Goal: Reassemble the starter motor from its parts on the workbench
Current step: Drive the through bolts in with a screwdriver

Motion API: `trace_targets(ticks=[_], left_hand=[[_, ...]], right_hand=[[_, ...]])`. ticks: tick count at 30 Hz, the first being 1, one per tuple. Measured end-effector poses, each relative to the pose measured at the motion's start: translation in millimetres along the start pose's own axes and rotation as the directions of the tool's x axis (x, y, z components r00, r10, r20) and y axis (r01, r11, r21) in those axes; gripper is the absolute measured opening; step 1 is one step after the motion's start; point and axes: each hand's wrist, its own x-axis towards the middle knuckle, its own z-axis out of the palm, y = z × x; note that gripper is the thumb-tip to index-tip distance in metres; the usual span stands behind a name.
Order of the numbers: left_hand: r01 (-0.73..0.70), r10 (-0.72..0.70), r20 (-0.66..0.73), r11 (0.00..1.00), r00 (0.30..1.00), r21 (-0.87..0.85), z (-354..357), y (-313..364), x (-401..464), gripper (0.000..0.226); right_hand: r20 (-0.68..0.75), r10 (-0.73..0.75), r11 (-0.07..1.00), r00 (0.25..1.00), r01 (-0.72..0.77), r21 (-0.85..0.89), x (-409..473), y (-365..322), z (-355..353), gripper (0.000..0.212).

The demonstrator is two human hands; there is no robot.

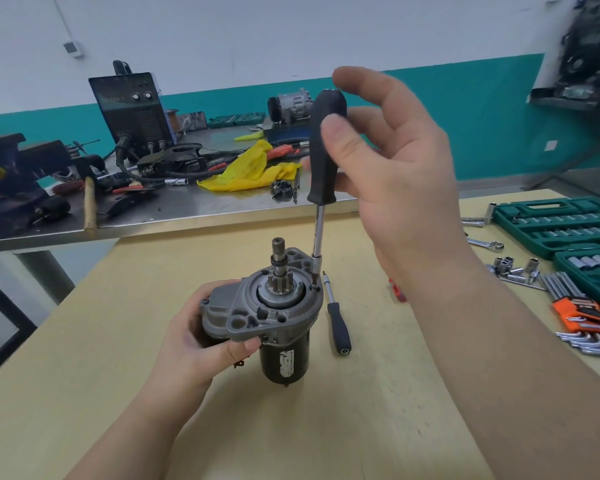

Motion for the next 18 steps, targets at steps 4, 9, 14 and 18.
trace_targets(ticks=[4, 9, 14, 18], left_hand=[[-0.007, 0.007, 0.003, 1.000, 1.000, -0.007, -0.2, 0.4, -0.4, 0.086], [-0.016, 0.016, 0.011, 1.000, 1.000, -0.009, 1.6, 0.8, 0.1, 0.084], [-0.019, 0.020, 0.013, 1.000, 1.000, -0.016, 1.1, 0.3, 0.1, 0.083], [-0.021, 0.021, 0.015, 1.000, 1.000, -0.022, 1.4, -0.4, 1.2, 0.083]], right_hand=[[-0.020, -0.044, 0.997, 0.999, 0.042, -0.070, 0.8, 0.8, 0.7, 0.032], [0.023, 0.030, 0.999, 0.999, -0.031, 0.039, -0.8, 1.7, -0.4, 0.030], [0.010, -0.018, 0.999, 1.000, 0.019, -0.044, -0.4, 1.1, 0.8, 0.033], [0.000, -0.016, 1.000, 1.000, 0.016, -0.024, 0.7, 2.6, 1.6, 0.027]])
